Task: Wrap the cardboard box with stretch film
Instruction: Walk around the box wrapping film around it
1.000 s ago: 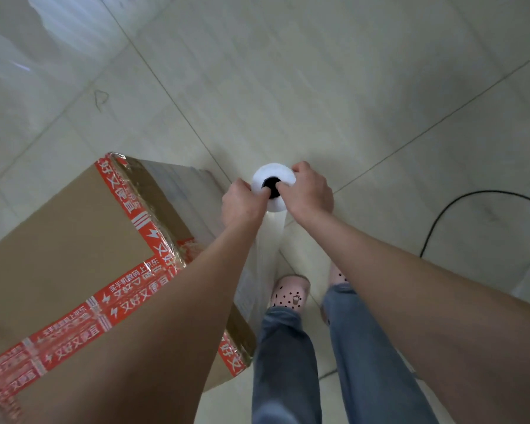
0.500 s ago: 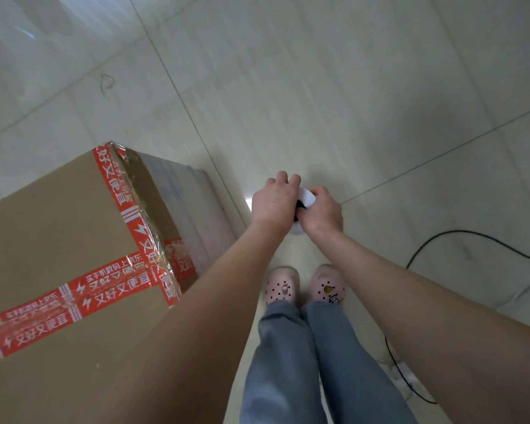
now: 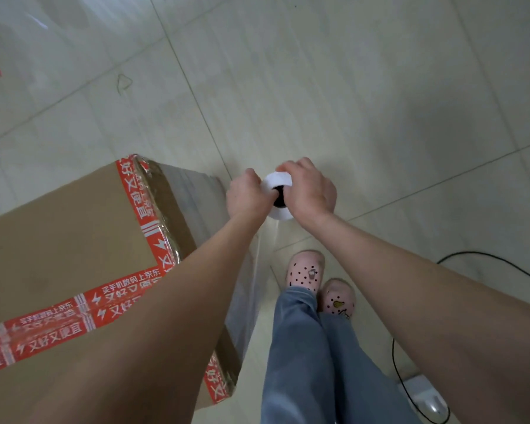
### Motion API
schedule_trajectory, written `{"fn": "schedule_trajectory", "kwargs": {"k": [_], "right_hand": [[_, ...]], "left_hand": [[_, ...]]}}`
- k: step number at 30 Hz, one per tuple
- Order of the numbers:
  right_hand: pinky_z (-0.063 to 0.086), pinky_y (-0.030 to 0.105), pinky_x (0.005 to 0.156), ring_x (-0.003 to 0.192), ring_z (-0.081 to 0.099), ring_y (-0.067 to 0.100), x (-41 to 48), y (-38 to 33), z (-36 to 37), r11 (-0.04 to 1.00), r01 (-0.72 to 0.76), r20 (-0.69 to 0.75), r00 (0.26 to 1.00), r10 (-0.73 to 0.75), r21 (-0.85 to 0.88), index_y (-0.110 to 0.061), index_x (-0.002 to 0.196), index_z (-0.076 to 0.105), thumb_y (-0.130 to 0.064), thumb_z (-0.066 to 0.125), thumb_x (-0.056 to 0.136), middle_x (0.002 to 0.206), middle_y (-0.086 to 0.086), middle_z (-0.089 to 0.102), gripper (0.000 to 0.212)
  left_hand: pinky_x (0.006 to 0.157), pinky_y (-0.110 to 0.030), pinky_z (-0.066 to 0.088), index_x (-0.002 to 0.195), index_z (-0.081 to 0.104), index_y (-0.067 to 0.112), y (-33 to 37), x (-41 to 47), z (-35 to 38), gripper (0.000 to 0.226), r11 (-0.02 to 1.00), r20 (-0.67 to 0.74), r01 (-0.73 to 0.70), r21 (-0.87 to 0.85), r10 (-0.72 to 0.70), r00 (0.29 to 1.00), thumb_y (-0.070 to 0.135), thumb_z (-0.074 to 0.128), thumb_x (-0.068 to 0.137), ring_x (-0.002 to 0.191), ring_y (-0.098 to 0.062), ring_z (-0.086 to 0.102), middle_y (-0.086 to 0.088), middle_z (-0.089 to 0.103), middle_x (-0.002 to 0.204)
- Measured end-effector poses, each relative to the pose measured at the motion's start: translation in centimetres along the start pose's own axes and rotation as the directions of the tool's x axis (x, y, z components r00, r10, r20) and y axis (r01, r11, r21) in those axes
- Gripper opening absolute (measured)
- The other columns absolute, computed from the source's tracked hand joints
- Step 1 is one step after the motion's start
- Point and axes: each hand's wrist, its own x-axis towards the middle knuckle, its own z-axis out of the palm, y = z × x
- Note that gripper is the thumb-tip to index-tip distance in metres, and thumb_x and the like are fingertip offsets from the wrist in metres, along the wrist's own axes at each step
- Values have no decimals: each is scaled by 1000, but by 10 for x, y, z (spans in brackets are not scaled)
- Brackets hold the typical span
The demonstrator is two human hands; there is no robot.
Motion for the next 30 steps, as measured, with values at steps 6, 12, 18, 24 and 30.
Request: {"fn": "schedule_trajectory", "kwargs": {"k": [6, 12, 18, 24, 30], "right_hand": [[38, 29, 77, 110, 58, 28, 24, -27, 9, 960, -215, 134, 972, 193, 180, -23, 133, 44, -26, 56, 88, 128, 4, 54, 47], [56, 44, 80, 94, 65, 32, 23, -39, 26, 788, -457, 284, 886, 366, 412, -14, 116, 55, -26, 63, 79, 112, 10, 63, 40], [57, 39, 74, 83, 64, 29, 31, -37, 23, 820, -440, 280, 893, 353, 367, -16, 105, 56, -19, 57, 82, 96, 5, 64, 23], [44, 31, 66, 79, 56, 27, 37, -32, 16, 913, -341, 233, 928, 289, 226, -16, 105, 51, -24, 59, 85, 85, 1, 56, 23], [39, 29, 64, 85, 61, 26, 53, -47, 4, 997, -80, 121, 990, 78, 5, -28, 106, 55, -26, 55, 85, 98, 0, 63, 21]], "left_hand": [[66, -34, 55, 96, 59, 6, -17, 22, -20, 31, 932, 8, 259, -252, -266, 964, 30, 64, 76, 82, -30, 67, -11, 66, 96], [67, -32, 38, 114, 49, 7, -15, 26, -30, 36, 989, 27, -80, 124, 77, 997, 23, 61, 84, 100, -31, 57, -10, 56, 112], [60, -31, 34, 127, 43, 14, 9, 33, -37, 37, 674, 205, -499, 545, 470, 859, 13, 53, 91, 108, -25, 49, -7, 45, 123], [58, -31, 33, 120, 46, 12, 21, 44, -36, 31, 544, 271, -532, 649, 489, 830, 12, 53, 90, 105, -24, 52, -5, 48, 118], [62, -34, 37, 107, 50, 9, 15, 59, -50, 24, 806, 176, -343, 483, 294, 939, 16, 56, 84, 92, -31, 58, -10, 53, 107]]}}
